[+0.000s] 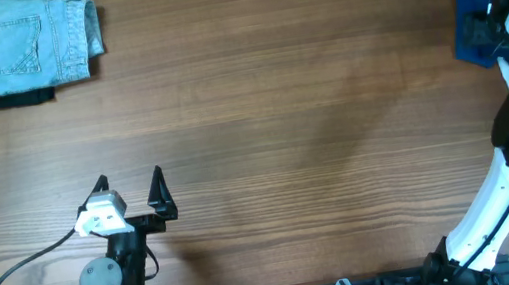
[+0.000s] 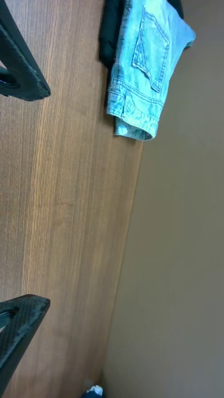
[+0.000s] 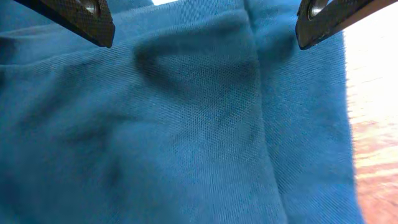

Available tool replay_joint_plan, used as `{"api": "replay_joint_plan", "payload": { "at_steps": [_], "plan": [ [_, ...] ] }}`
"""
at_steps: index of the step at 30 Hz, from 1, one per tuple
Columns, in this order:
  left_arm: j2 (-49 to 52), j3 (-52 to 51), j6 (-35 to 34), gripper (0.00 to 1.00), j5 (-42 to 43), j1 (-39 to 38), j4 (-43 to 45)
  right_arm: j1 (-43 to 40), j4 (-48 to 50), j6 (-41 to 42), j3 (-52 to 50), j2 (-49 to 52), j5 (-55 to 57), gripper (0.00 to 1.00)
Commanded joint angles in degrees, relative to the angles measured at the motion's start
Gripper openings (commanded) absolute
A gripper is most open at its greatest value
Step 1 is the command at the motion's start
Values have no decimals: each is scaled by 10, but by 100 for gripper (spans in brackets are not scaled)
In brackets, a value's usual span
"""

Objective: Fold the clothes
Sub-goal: 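Grasp the teal polo shirt with the right gripper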

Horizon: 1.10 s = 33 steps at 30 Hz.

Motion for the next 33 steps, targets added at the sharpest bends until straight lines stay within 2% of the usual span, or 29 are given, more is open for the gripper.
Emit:
{"api": "replay_joint_plan", "payload": {
  "at_steps": [1,5,8,10,12,15,19,30,31,33],
  "plan": [
    [-5,-3,-3,100,-4,-4,-3,0,7,-7,-2,14,19,91],
    [-5,-3,-3,100,-4,-4,-3,0,10,-8,-2,16,19,75],
    [-5,-3,-3,100,-4,-4,-3,0,14,-8,-2,17,19,50],
    [-5,-3,-3,100,-4,-4,-3,0,13,-8,-2,17,16,43],
    [-5,-3,-3,100,-3,-4,-3,0,13,-7,-2,17,14,45],
    [-5,-3,-3,100,-4,-4,-3,0,12,-8,-2,18,14,55],
    [-5,-3,-3,100,-4,-4,-3,0,12,-8,-2,18,-8,63],
    [-5,-3,-3,100,-4,-4,-3,0,-3,-8,-2,52,-5,65],
    [-5,-3,-3,100,-4,-4,-3,0,-3,-8,-2,52,-3,64],
    [-5,-3,-3,100,-4,-4,-3,0,1,-8,-2,52,5,54]
  ]
}}
